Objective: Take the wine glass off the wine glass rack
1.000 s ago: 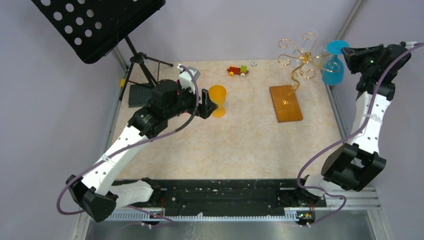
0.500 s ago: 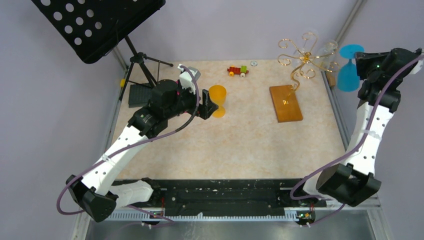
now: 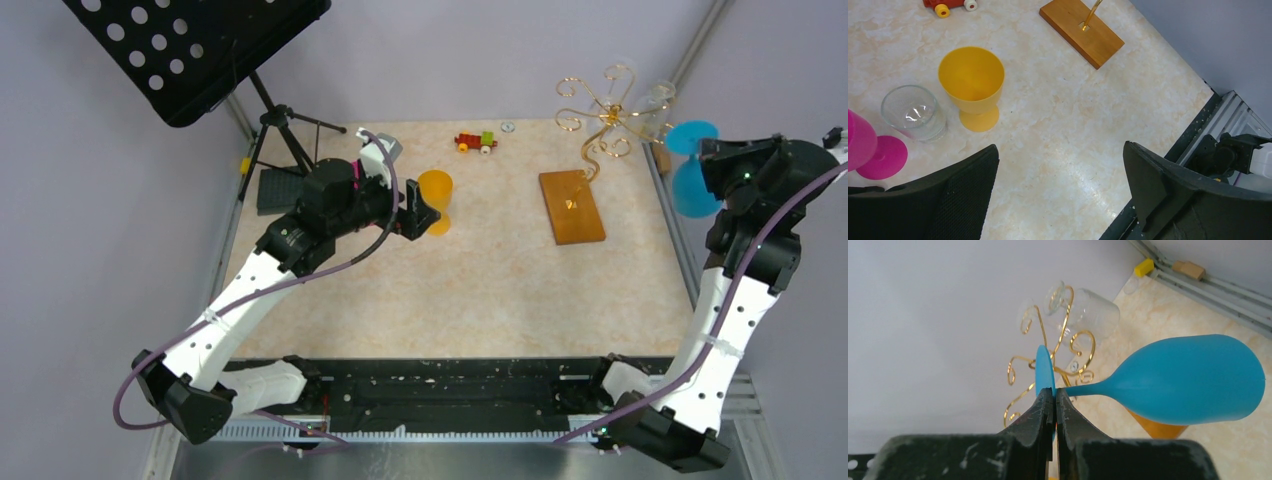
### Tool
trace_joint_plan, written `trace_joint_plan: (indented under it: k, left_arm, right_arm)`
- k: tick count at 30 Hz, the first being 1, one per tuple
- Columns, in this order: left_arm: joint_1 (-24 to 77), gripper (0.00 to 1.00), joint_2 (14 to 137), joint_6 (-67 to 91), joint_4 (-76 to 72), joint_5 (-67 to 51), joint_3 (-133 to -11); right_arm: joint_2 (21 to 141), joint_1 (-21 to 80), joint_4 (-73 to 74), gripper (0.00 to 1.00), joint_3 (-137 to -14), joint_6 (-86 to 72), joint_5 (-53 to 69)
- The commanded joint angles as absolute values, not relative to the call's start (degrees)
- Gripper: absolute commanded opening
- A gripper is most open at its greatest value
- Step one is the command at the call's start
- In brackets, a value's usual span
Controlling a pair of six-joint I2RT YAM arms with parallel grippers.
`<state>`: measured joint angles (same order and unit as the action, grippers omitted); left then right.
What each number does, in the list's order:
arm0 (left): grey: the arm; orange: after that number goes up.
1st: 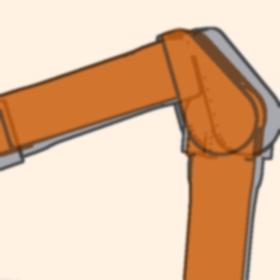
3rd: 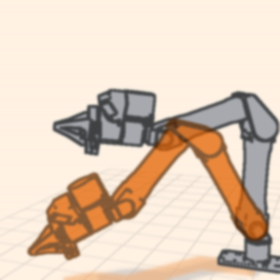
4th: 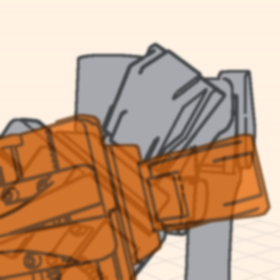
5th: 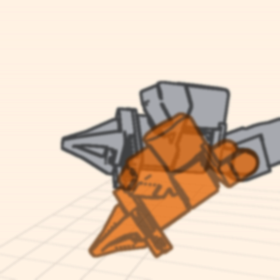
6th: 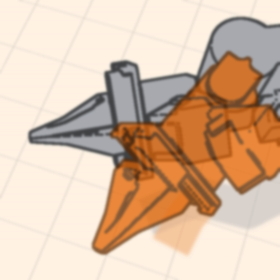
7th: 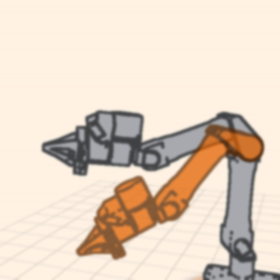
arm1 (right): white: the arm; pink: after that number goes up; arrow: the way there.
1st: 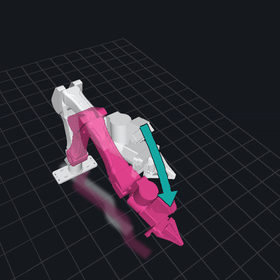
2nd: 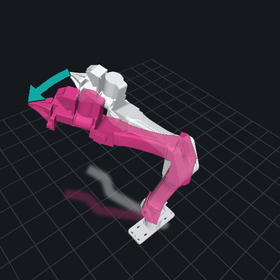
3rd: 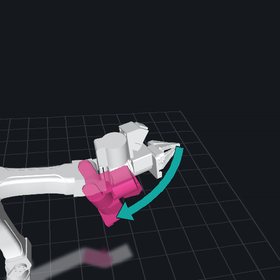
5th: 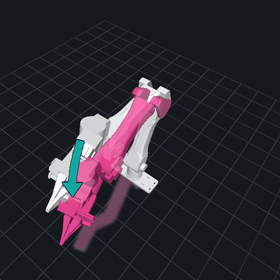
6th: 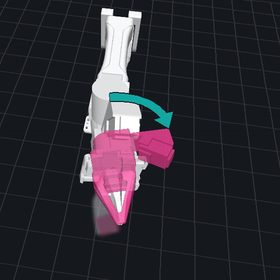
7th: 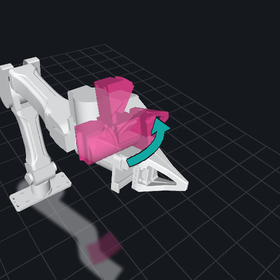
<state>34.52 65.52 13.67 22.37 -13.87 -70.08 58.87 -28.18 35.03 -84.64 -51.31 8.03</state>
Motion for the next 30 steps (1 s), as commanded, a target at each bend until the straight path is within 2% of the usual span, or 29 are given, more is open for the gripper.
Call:
trace_joint_plan:
  k: [1, 8, 13, 17, 24, 30]
  left_arm:
    - [34.31, 0.99, 65.04, 14.77, 19.21, -16.91, -71.17]
    - [34.34, 0.99, 67.56, 18.62, 15.73, -24.0, -71.66]
    - [34.31, 0.99, 68.57, 26.2, 10.39, -23.79, -70.7]
    - [34.37, 0.99, 68.55, 31.27, 6.52, -23.31, -69.35]
    - [34.36, 0.99, 69.61, 41.84, 0.52, -24.42, -68.05]
    - [34.32, 0.99, 70.9, 55.71, -14.17, -29.42, -64.74]
  right_arm:
    - [54.42, -28.2, 37.07, 0.0, -80.46, -50.49, 15.94]
    - [50.65, -27.78, 31.28, 0.0, -72.23, -56.91, 31.22]
    - [48.32, -27.36, 22.98, 0.0, -65.94, -63.88, 41.16]
    - [46.74, -24.15, 5.03, 0.0, -58.29, -78.87, 49.46]
    - [45.32, -18.15, -13.07, 0.0, -55.2, -93.16, 52.15]
    - [45.72, -15.01, -32.66, 0.0, -53.35, -107.94, 51.2]
